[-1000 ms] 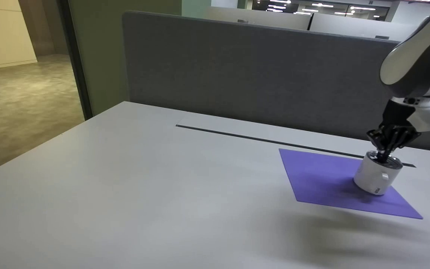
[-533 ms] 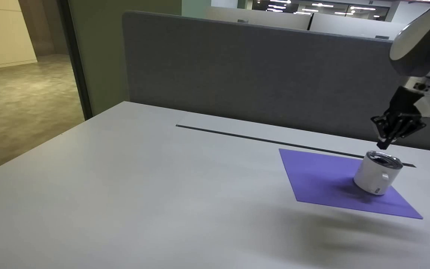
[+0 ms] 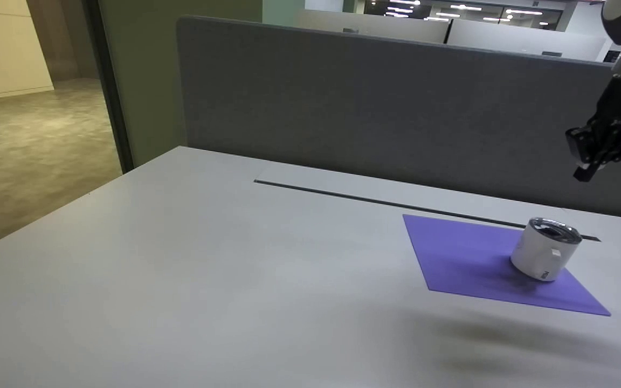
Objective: Open and close the cup lid
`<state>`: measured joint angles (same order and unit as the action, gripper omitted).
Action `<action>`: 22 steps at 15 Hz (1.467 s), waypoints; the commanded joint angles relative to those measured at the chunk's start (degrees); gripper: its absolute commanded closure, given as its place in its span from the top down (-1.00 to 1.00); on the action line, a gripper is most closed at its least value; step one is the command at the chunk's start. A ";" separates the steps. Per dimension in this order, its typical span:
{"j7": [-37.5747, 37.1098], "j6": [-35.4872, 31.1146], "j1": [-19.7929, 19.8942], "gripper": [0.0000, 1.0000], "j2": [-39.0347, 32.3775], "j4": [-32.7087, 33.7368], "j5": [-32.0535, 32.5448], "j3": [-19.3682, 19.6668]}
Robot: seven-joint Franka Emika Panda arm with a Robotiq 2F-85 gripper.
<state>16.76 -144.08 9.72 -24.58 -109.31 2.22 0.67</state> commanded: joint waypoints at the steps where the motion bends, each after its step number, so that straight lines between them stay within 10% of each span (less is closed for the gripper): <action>1: 0.16 2.65 -0.16 -1.00 1.12 0.91 0.14 0.72; 22: 0.86 -6.36 2.20 -1.00 -9.76 1.51 -3.23 -1.32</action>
<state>16.95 -149.77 11.03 -33.42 -108.78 -0.05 0.51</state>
